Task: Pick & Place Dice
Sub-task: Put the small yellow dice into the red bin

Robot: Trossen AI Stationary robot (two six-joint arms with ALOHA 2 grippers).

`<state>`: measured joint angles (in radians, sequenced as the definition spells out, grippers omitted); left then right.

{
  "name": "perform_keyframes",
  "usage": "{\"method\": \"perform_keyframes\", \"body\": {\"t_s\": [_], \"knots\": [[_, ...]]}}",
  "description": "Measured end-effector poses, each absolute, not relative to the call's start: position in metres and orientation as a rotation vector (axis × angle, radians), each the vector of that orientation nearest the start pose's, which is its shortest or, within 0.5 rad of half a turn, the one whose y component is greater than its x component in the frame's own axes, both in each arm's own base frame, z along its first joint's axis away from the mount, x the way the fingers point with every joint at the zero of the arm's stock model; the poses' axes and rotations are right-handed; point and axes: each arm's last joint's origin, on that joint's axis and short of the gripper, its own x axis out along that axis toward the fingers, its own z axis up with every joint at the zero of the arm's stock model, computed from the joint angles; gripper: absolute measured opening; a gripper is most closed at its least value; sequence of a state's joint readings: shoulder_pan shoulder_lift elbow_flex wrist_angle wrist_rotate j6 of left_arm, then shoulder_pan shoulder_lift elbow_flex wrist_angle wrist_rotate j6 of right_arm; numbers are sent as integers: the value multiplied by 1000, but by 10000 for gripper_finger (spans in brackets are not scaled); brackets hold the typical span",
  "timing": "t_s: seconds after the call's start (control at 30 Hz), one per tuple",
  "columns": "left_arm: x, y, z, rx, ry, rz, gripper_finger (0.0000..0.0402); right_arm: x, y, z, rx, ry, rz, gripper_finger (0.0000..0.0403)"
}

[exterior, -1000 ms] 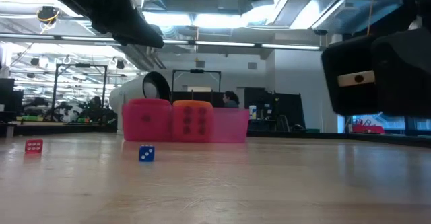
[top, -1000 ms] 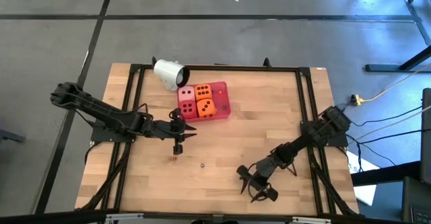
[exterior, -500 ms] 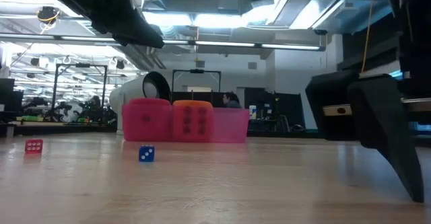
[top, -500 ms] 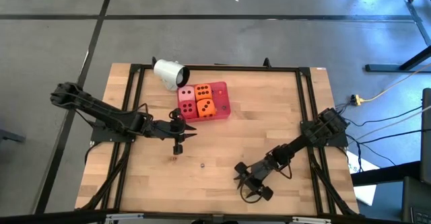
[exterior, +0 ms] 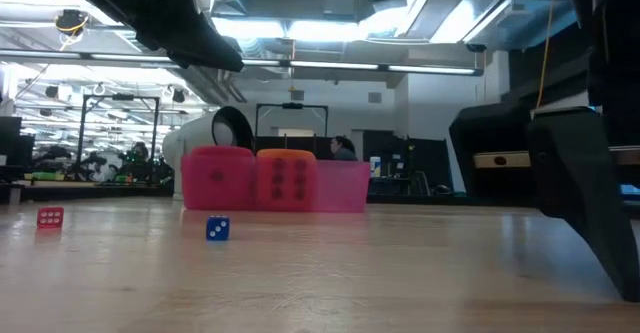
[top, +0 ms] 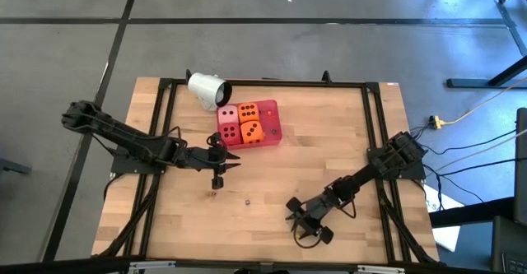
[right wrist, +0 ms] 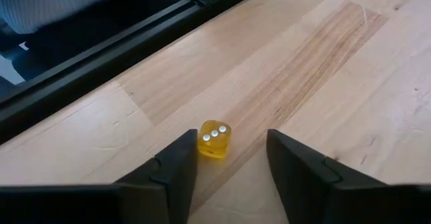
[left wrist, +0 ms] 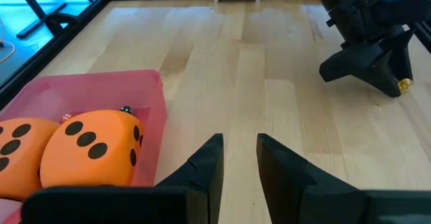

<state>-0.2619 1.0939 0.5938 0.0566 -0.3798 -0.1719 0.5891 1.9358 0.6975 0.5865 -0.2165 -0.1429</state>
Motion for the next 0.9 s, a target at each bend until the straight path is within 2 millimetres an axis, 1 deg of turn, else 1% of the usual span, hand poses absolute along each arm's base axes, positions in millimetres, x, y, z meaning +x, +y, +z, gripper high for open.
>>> {"method": "perform_keyframes", "body": {"t_s": [0.17, 0.3, 0.63, 0.9], "knots": [[223, -49, 233, -29, 409, 152, 86, 270, 185, 80, -252, 603, 816, 141], [223, -49, 233, -29, 409, 152, 86, 271, 183, 80, -249, 603, 815, 125], [223, -49, 233, -29, 409, 151, 86, 273, 185, 81, -275, 588, 823, 120], [223, -49, 233, -30, 409, 151, 86, 274, 184, 82, -279, 586, 797, 120]]}}
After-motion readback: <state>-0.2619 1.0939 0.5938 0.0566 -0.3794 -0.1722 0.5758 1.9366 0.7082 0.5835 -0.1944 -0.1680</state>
